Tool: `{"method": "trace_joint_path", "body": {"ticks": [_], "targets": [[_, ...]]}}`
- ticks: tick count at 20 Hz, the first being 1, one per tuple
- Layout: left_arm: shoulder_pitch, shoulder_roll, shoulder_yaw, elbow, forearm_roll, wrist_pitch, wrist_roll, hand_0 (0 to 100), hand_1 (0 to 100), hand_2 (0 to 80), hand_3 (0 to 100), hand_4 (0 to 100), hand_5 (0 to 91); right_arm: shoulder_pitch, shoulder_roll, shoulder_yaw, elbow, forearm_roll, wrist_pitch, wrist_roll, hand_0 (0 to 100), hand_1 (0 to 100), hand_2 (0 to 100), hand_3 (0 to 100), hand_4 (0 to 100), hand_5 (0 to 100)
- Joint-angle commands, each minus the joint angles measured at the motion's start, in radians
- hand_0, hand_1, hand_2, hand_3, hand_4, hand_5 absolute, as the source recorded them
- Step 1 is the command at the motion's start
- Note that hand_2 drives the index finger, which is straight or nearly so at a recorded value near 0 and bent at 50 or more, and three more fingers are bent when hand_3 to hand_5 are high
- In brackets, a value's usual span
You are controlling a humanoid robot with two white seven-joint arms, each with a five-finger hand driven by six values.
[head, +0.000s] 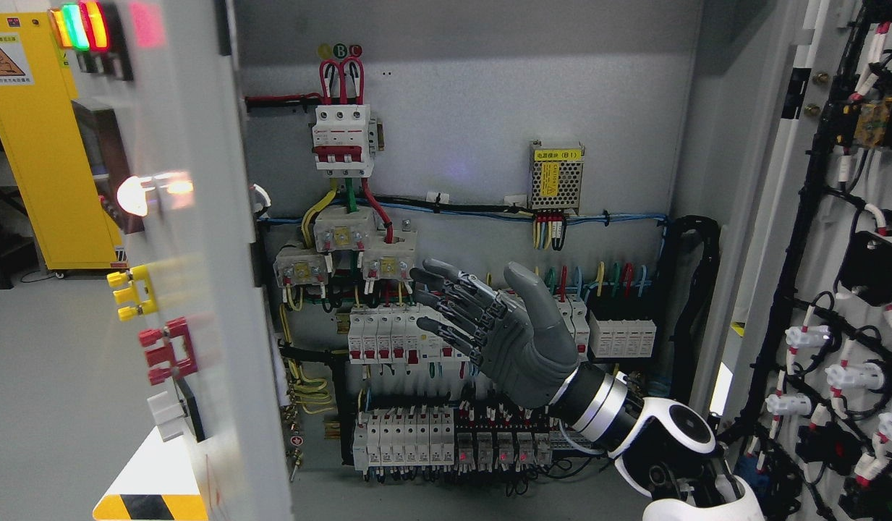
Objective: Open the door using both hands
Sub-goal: 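Swing the closed door open with the right hand's back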
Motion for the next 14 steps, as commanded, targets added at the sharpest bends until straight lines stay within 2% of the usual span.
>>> {"method": "trace_joint_path", "body": {"ticks": [1,7,11,14], "targets": [[0.0,-0.014,0.0,0.0,0.0,-0.001,0.0,0,0,0.0,0,0,0.0,0.031,-0.003,0.061,-0.107,-0.027,0.001,-0.002,22,1,0,0,0,0],[0.0,-0.014,0.0,0.0,0.0,-0.001,0.0,0,0,0.0,0,0,0.0,0.058,-0.004,0.11,-0.11,-0.025,-0.008,-0.003,22,1,0,0,0,0],[0.0,-0.014,0.0,0.0,0.0,0.001,0.0,0,0,0.0,0,0,0.0,0.081,-0.01,0.17,-0.13,-0.025,-0.01,-0.003,22,1,0,0,0,0],[0.0,-0.014,0.0,0.0,0.0,-0.001,0.0,0,0,0.0,0,0,0.0,0.083,-0.036,0.228,-0.137,-0.025,-0.011,-0.002,22,1,0,0,0,0]]}}
